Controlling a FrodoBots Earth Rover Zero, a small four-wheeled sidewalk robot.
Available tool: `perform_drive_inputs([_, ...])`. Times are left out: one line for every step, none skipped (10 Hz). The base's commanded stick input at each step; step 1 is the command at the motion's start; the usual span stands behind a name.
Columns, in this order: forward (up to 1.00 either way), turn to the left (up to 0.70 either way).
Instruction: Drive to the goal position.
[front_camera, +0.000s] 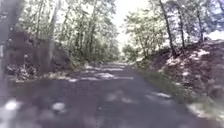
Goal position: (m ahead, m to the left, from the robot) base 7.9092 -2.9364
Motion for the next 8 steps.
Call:
perform_drive_inputs([0.45, 0.0])
perform_drive_inputs([0.45, 0.0])
perform_drive_inputs([0.45, 0.0])
perform_drive_inputs([0.45, 0.0])
perform_drive_inputs([0.45, 0.0])
perform_drive_inputs([0.45, 0.0])
perform_drive_inputs([0.45, 0.0])
perform_drive_inputs([0.45, 0.0])
